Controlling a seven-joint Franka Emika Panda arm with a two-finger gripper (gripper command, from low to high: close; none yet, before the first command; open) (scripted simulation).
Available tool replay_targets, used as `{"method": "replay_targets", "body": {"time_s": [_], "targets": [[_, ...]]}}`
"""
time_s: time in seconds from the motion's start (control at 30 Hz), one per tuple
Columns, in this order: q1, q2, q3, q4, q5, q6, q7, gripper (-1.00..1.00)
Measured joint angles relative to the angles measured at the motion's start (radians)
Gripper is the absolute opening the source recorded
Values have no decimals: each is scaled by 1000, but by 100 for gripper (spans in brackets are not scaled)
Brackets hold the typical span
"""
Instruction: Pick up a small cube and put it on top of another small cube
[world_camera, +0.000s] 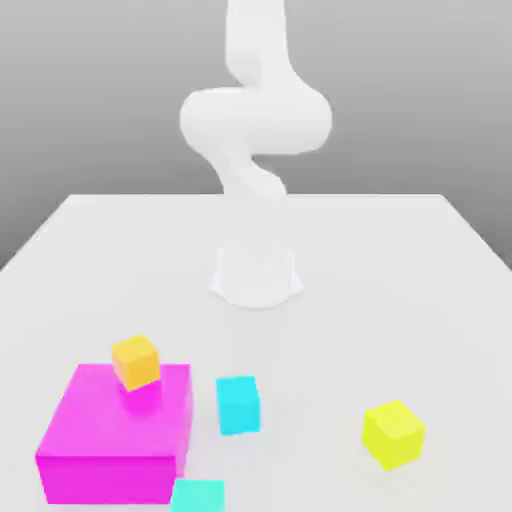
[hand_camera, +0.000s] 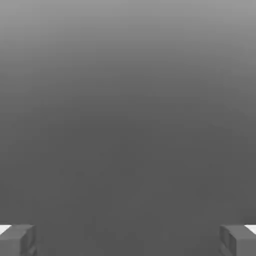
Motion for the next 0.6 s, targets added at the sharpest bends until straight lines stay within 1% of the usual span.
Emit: {"method": "replay_targets", "body": {"time_s": [0.3,0.6], "targets": [[54,332,85,-106,-16,160,2,0],[123,659,162,-209,-55,317,20,0]]}}
